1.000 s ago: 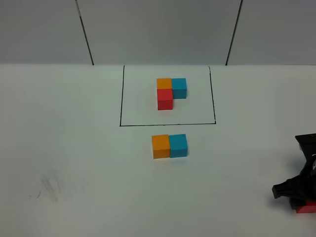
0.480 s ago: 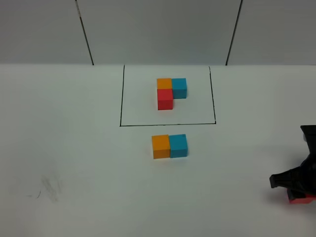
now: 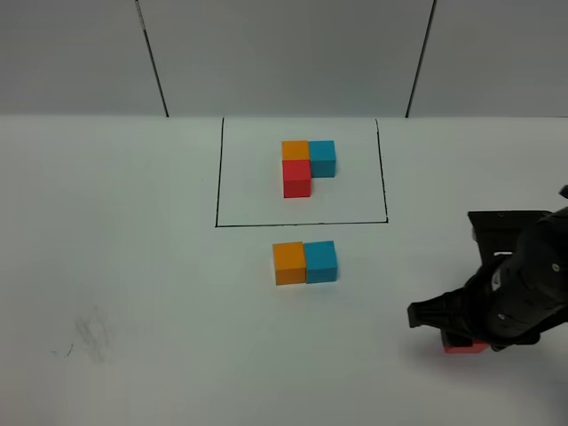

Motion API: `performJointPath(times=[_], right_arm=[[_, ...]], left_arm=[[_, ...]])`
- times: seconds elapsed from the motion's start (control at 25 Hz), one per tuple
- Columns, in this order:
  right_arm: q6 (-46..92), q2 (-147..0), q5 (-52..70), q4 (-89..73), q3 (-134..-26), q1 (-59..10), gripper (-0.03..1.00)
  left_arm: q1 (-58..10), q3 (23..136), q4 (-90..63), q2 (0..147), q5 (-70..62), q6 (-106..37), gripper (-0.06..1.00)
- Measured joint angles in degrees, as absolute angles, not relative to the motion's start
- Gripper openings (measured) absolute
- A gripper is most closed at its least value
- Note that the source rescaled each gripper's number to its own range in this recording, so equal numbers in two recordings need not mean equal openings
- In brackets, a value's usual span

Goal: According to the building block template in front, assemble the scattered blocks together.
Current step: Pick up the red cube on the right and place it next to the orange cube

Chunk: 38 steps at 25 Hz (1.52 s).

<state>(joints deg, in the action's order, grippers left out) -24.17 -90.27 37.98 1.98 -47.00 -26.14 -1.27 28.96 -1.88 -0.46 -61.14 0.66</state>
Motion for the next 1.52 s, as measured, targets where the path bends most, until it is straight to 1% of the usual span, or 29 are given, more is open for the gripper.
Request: performJointPath(times=[0.28,0.52,0.6,0.68,0.84,1.0,1.16,1.52], right_arm=[[-30.3,-98.4,39.7,2.3,-55.1,-38.0,0.23],[-48.6,-106.3,45.2,8.1,-64.4,-47.6,0.23],[-54.1,-108.4,48.5,10.6,-68.2,-49.8,0.23],[-56.7,-110.6,51.0,12.4,-72.5,-51.4,0.23],[-55.8,-114.9,53.4,11.6,-80.5,-52.3,0.23],[-52.1,-118.1,52.6,8.7,-84.7,-52.3,0.23],[-50.9,-120.3,51.7,8.3,-85.5,-51.7,0.23],[-45.1,-123.3,51.2,5.7,-85.7,-47.8,0.23]], left_arm=[[-1.3,29.0,-1.9,-0.5,-61.1,0.7,0.65],[-1.3,29.0,-1.9,-0.5,-61.1,0.7,0.65],[-1.3,29.0,-1.9,-0.5,-61.1,0.7,0.65],[-1.3,29.0,-1.9,-0.5,-61.1,0.7,0.65],[-1.3,29.0,-1.9,-0.5,-61.1,0.7,0.65],[-1.3,29.0,-1.9,-0.5,-61.1,0.7,0.65],[-1.3,29.0,-1.9,-0.5,-61.1,0.7,0.65],[-1.3,29.0,-1.9,-0.5,-61.1,0.7,0.65]])
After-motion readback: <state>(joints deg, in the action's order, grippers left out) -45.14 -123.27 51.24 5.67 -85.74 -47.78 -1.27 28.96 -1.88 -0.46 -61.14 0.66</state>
